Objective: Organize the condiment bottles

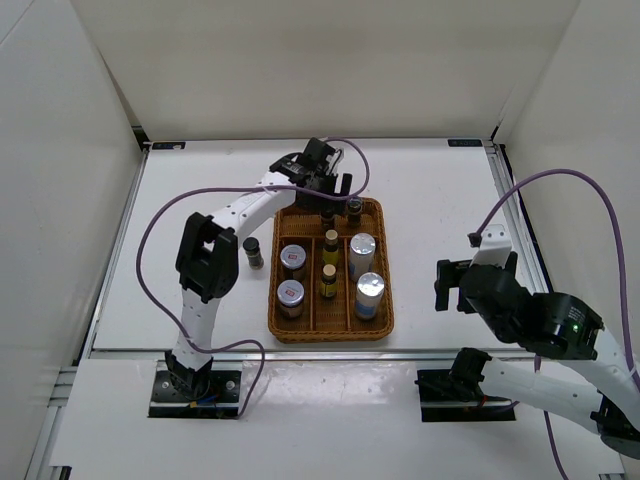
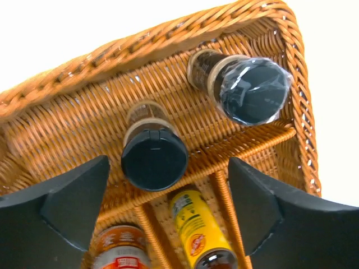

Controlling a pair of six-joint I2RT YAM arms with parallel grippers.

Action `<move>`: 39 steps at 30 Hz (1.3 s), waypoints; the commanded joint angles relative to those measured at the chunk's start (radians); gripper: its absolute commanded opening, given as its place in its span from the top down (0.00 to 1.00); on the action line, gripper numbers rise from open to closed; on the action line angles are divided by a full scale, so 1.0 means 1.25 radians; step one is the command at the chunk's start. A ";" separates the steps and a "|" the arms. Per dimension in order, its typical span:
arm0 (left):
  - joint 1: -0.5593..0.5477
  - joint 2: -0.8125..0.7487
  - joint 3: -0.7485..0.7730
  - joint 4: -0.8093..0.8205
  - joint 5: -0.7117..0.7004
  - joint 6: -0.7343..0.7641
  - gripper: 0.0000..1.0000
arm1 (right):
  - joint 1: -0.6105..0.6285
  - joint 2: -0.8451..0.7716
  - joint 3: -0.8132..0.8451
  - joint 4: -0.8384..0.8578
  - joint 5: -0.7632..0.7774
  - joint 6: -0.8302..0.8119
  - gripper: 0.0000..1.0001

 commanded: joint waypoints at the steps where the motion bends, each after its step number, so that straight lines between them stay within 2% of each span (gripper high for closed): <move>1: 0.000 -0.057 0.058 -0.007 -0.036 0.005 0.00 | 0.002 -0.012 0.001 0.017 0.018 0.007 0.00; 5: 0.000 -0.176 0.058 -0.016 -0.134 0.022 0.00 | 0.002 -0.012 0.001 0.017 0.018 0.007 0.00; 9: 0.000 -0.392 -0.023 -0.016 -0.242 0.042 0.00 | 0.002 -0.019 -0.006 0.017 0.018 0.007 0.00; 11: 0.021 -0.463 -0.125 -0.016 -0.275 0.034 0.00 | 0.002 -0.026 -0.006 0.017 0.018 0.007 0.00; 12: 0.048 -0.557 -0.210 -0.016 -0.275 0.012 0.00 | 0.002 -0.026 -0.006 0.017 0.018 0.007 0.00; 16: 0.100 -0.636 -0.404 -0.016 -0.237 -0.025 0.00 | 0.002 -0.026 -0.006 0.017 0.018 0.007 0.00; 22: 0.209 -0.630 -0.563 0.014 -0.112 -0.098 0.01 | 0.002 -0.018 -0.006 0.017 0.018 0.007 0.00; 34: 0.224 -0.484 -0.570 0.043 -0.073 -0.114 0.08 | 0.002 -0.018 -0.006 0.017 0.018 0.007 0.00; 39: 0.231 -0.453 -0.563 0.043 -0.073 -0.106 0.22 | 0.002 -0.018 -0.006 0.017 0.018 0.007 0.00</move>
